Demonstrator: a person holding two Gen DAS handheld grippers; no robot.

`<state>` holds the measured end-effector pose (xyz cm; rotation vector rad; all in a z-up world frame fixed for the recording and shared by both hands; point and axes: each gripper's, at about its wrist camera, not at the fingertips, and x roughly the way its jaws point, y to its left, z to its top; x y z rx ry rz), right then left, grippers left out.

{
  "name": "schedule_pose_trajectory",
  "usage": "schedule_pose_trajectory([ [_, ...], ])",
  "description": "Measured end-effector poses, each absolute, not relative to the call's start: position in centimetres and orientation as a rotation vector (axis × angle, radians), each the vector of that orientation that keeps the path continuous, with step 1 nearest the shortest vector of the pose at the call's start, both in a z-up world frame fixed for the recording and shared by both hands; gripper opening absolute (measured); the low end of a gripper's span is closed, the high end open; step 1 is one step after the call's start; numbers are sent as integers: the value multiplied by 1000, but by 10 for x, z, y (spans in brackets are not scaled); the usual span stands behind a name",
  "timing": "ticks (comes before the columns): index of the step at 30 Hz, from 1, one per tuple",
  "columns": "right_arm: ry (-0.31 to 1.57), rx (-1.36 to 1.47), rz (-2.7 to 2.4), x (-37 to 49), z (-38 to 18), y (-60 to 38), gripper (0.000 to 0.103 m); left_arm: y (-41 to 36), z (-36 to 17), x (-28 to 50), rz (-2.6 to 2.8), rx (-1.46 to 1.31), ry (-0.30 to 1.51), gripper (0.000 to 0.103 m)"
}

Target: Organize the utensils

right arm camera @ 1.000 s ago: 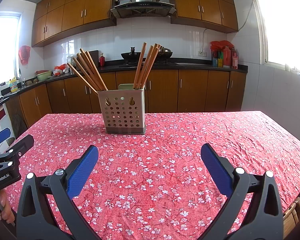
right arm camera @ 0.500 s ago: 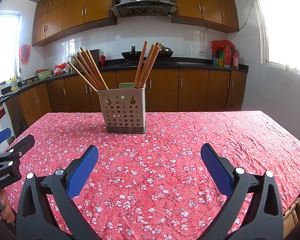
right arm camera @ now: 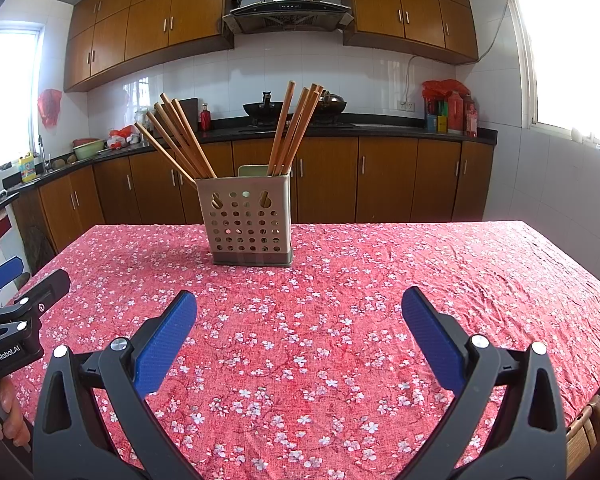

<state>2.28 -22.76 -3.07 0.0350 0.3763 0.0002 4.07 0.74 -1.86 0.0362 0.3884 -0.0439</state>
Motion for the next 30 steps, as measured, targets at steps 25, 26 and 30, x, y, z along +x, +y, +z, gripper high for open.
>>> schedule_pose_trajectory([
  [25, 382, 47, -2, 23, -33, -228, 101, 9, -18, 42, -43, 28, 395, 99],
  [26, 382, 48, -3, 22, -33, -228, 101, 10, -18, 42, -43, 27, 396, 99],
  [30, 385, 53, -4, 23, -32, -229, 101, 11, -17, 43, -44, 24, 401, 99],
])
